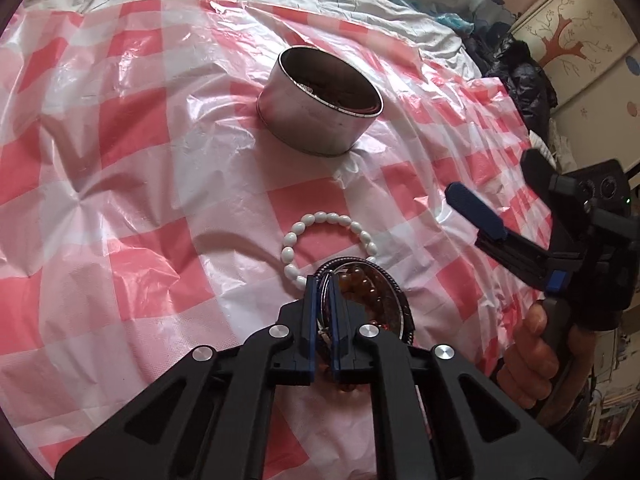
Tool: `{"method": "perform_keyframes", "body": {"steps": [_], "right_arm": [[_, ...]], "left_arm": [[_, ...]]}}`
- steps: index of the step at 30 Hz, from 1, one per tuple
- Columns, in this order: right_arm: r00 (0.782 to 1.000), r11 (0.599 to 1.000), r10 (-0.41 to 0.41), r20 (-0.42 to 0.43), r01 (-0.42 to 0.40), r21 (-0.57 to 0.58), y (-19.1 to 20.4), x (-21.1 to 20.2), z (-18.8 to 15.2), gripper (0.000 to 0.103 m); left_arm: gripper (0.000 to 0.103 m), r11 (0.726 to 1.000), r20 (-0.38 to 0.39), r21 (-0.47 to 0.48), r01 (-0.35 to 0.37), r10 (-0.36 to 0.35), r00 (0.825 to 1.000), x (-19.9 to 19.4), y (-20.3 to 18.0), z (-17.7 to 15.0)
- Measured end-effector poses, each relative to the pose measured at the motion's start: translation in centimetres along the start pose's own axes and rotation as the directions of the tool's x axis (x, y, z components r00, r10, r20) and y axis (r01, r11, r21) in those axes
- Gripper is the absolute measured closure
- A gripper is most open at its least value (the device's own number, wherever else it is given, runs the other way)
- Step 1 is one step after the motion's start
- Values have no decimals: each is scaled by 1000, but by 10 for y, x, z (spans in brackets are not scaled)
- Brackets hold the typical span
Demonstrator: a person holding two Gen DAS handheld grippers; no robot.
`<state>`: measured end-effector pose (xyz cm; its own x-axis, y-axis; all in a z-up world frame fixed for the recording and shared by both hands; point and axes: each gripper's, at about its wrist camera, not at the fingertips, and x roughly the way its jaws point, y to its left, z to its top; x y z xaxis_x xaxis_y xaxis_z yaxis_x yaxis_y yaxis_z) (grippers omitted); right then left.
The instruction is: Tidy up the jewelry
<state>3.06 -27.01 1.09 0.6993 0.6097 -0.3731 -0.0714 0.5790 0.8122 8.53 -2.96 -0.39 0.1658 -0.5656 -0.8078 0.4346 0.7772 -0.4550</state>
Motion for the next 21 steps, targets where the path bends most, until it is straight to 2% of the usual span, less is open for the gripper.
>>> {"method": "perform_keyframes", "body": {"steps": [3,6,8,11,13,14,15,19,21], "right_arm": [[1000,1000,-14,-2,14,-22,4,-4,-2,32],[999,994,-39,-25,37,-101,17,-8,-8,32],[996,984,-45,-78,31,-176,28,-6,-20,32],[978,946,-119,-174,58,-319,45,6,-43,33],[957,911,-191,-219,89,-404,54,19,-56,51],[945,896,-225,-236,105,-431,55,25,-60,64],[936,883,-250,-249,115,-455,56,31,-64,69],[909,840,-310,-278,124,-529,59,45,-77,71],[898,824,-337,-284,135,-550,58,51,-79,71]], "left_arm": [[99,999,33,-25,34,-33,999,-12,7,5],[99,994,80,-73,79,-74,994,-30,21,11],[99,992,115,-99,80,-69,991,-42,31,14],[99,987,147,-141,76,-55,988,-54,44,16],[101,986,156,-155,60,-36,987,-58,50,16],[101,985,156,-159,62,-37,987,-59,51,17],[101,986,155,-158,56,-31,987,-60,52,17],[101,990,127,-140,-12,30,991,-55,50,15],[101,989,122,-132,-71,87,989,-53,50,15]]}}
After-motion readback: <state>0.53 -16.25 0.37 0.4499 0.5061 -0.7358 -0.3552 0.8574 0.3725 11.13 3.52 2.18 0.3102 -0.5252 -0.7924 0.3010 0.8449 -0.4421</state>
